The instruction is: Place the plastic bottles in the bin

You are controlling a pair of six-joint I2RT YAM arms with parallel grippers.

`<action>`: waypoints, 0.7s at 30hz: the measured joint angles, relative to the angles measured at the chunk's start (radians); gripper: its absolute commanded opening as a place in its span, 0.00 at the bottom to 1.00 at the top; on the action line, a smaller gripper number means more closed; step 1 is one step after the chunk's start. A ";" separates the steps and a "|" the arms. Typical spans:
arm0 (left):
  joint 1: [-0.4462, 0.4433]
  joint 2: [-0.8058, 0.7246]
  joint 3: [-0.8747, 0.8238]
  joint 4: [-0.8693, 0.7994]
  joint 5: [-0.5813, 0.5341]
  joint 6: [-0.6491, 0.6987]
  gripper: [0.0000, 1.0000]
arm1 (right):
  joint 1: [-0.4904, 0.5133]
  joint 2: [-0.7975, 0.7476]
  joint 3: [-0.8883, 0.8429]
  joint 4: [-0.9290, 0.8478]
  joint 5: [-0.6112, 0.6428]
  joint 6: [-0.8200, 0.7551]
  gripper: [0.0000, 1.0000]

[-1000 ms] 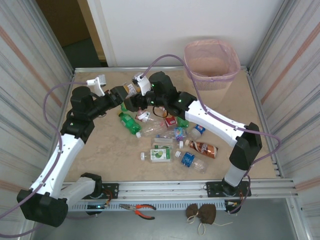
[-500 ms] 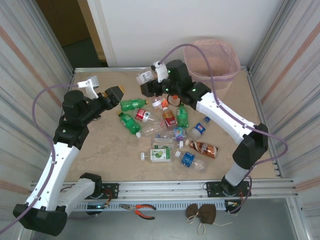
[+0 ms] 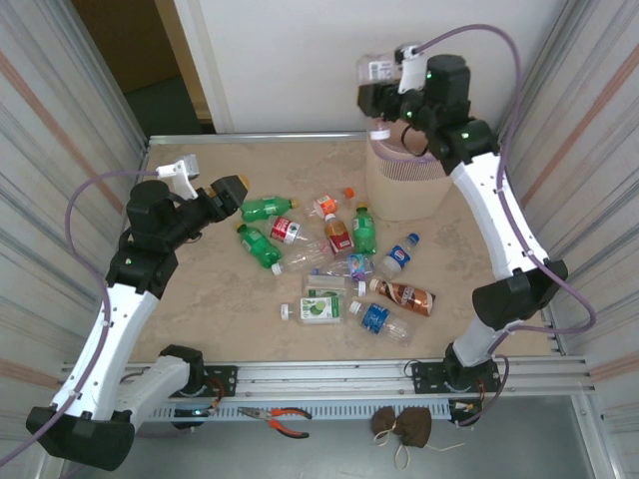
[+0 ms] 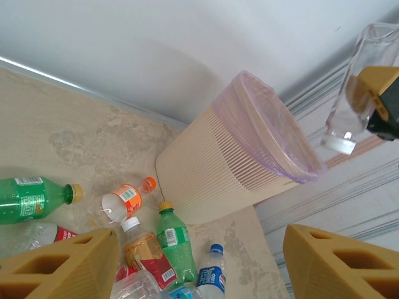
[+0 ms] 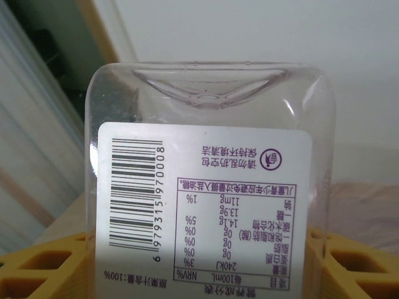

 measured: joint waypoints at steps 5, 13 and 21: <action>0.000 0.000 0.000 -0.020 -0.006 0.000 0.69 | -0.064 0.096 0.088 -0.059 0.011 -0.032 0.64; 0.000 0.000 -0.010 -0.043 -0.006 0.000 0.68 | -0.117 0.256 0.106 -0.193 0.018 -0.081 0.64; 0.000 0.000 -0.028 -0.050 -0.007 -0.001 0.68 | -0.144 0.354 0.108 -0.263 -0.008 -0.082 0.64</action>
